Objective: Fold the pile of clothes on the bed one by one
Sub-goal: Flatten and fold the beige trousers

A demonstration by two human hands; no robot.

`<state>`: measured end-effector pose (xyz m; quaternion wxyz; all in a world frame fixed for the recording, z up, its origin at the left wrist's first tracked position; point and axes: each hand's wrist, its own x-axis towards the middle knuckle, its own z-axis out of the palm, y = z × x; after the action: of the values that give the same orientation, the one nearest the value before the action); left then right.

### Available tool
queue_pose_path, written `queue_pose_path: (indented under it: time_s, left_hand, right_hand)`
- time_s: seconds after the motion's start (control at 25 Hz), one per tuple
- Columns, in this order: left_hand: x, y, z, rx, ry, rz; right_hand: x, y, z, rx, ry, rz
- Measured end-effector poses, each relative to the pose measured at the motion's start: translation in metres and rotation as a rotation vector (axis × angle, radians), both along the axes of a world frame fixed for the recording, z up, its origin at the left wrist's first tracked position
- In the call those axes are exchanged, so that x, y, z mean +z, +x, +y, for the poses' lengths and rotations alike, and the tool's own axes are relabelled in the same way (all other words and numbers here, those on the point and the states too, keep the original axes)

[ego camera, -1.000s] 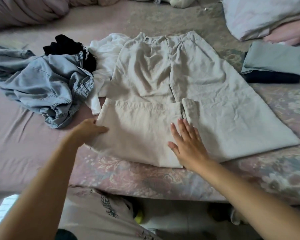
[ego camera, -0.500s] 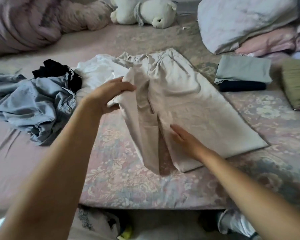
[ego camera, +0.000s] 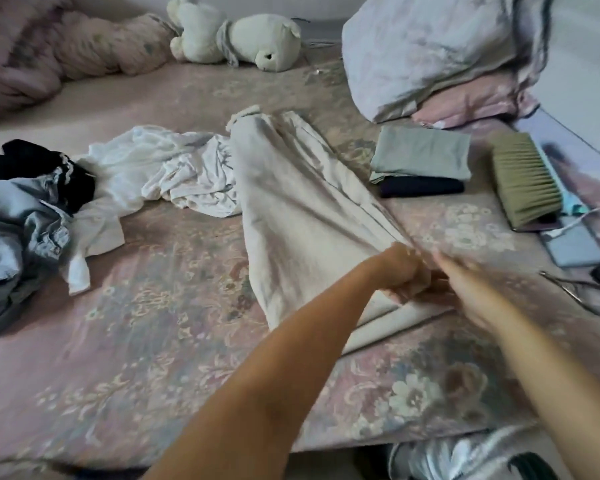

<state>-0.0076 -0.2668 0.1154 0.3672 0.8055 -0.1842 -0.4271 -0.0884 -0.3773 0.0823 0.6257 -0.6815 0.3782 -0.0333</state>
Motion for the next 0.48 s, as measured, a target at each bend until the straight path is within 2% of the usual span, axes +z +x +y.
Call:
queue_pose_path:
  time_s: [0.08, 0.16, 0.24, 0.28, 0.32, 0.4, 0.48]
  left_hand:
    - [-0.022, -0.005, 0.034, 0.056, -0.025, -0.228]
    - [-0.039, -0.018, 0.083, 0.044, -0.031, -0.679]
    - [-0.057, -0.038, 0.128, -0.089, 0.014, -1.183]
    - [-0.067, -0.046, 0.142, -0.164, 0.085, -1.321]
    - [-0.074, -0.054, 0.151, -0.233, 0.153, -1.371]
    - [-0.083, -0.063, 0.158, -0.338, 0.245, -1.361]
    - [-0.080, -0.072, 0.162, -0.347, 0.297, -1.369]
  right_hand:
    - [-0.009, 0.005, -0.006, 0.110, -0.291, 0.095]
    - [-0.007, 0.014, -0.002, 0.203, -0.454, 0.132]
    - [-0.005, 0.022, 0.000, 0.234, -0.557, 0.116]
    - [-0.007, 0.026, -0.002, 0.208, -0.599, 0.107]
    - [-0.002, 0.026, -0.001, 0.172, -0.559, 0.101]
    - [0.005, 0.028, -0.002, 0.126, -0.436, 0.050]
    - [0.014, 0.026, -0.005, 0.142, -0.367, 0.022]
